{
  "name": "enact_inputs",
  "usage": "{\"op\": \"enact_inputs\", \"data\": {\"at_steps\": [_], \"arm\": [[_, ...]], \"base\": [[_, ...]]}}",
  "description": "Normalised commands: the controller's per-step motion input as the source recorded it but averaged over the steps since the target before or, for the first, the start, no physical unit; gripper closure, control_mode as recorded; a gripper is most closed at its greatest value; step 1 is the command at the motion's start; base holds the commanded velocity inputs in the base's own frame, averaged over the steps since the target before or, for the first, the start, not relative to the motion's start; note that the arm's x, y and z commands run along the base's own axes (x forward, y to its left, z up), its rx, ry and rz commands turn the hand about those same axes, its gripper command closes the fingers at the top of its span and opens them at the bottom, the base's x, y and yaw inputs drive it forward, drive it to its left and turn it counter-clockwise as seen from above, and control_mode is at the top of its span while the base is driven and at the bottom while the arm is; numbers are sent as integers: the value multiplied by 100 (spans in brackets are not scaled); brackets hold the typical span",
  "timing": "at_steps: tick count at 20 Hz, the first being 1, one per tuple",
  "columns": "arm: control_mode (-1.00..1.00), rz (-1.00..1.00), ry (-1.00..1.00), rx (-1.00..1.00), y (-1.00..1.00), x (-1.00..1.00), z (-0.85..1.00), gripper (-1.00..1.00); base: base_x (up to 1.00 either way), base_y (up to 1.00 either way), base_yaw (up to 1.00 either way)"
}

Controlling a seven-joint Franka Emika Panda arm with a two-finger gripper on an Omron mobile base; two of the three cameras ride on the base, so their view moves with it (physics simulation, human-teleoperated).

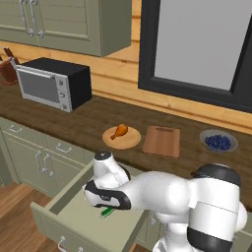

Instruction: Pick up the knife from the drawer and place it on the cutting board. Then place the meat from the plate to the cutting board.

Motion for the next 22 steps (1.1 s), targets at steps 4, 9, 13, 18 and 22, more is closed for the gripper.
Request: {"op": "enact_inputs", "data": {"at_steps": [4,9,13,18,22], "arm": [[-100,0,0,-5,23,0,-24,-100],[-100,-5,-6,0,0,0,-32,-100],[-100,-19,-5,0,0,0,-31,-100],[-100,-21,-1,0,-6,6,-27,-100],[-100,-16,0,0,-1,16,-21,-100]], "base": [[0,0,0],[0,0,0],[0,0,0],[0,0,0],[0,0,0]]}}
